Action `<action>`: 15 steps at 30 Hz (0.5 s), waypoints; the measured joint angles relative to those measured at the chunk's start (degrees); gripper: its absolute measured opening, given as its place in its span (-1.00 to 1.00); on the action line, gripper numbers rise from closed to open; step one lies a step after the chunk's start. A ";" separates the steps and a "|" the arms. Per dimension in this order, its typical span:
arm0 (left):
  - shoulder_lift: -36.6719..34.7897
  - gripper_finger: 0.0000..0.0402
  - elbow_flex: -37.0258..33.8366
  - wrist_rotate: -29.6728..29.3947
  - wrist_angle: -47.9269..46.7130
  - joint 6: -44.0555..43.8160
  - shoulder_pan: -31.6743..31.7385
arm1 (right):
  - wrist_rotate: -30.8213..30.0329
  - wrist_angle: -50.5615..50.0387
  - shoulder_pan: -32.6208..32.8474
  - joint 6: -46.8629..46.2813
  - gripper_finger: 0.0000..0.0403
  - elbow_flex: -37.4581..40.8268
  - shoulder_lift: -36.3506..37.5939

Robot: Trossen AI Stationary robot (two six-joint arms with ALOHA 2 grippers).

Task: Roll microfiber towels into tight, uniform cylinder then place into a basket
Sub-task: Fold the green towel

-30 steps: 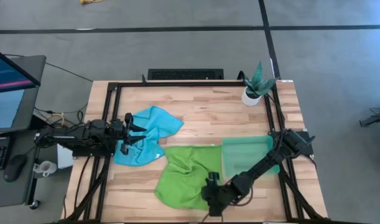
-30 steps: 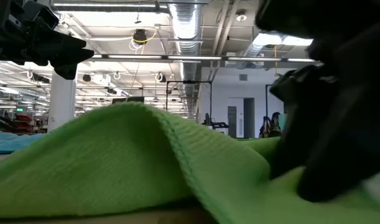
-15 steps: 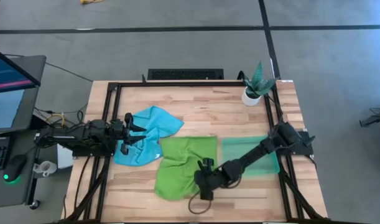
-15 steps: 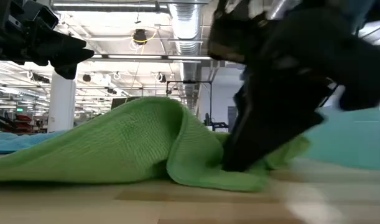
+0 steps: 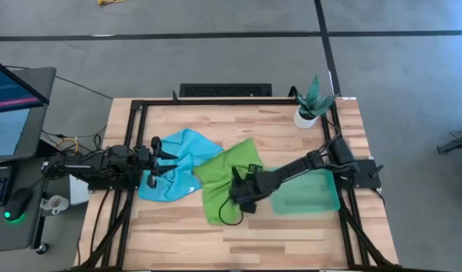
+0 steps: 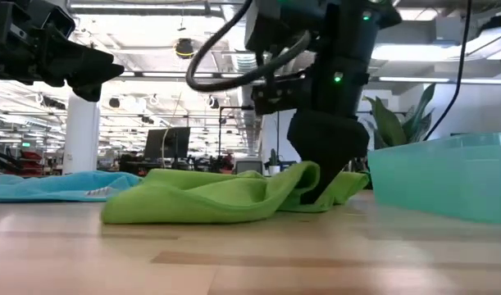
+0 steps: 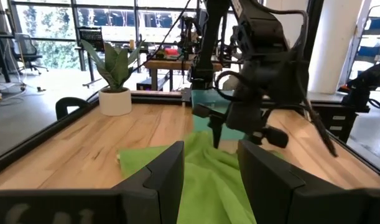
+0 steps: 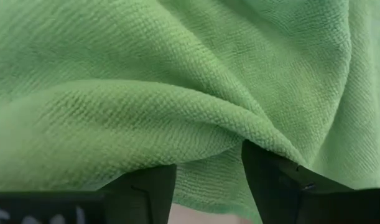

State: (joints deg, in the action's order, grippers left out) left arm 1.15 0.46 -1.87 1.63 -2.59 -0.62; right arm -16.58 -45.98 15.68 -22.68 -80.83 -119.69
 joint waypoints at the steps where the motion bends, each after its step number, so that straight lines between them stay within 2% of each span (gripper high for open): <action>1: 0.00 -0.30 0.01 0.00 -0.01 0.00 0.02 | 0.05 -1.49 -0.28 0.31 0.03 -0.68 -0.08; 9: 0.00 -0.30 0.01 0.00 -0.02 -0.02 0.01 | 3.12 -9.22 1.43 1.97 0.03 -2.90 -0.34; 15: 0.00 -0.30 0.01 0.00 -0.02 -0.04 0.00 | 3.04 -10.52 4.62 1.88 0.03 -4.08 -0.31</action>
State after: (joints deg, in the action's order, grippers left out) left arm 1.15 0.47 -1.87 1.61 -2.63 -0.62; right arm -13.54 -56.49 20.30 -20.80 -84.90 -120.01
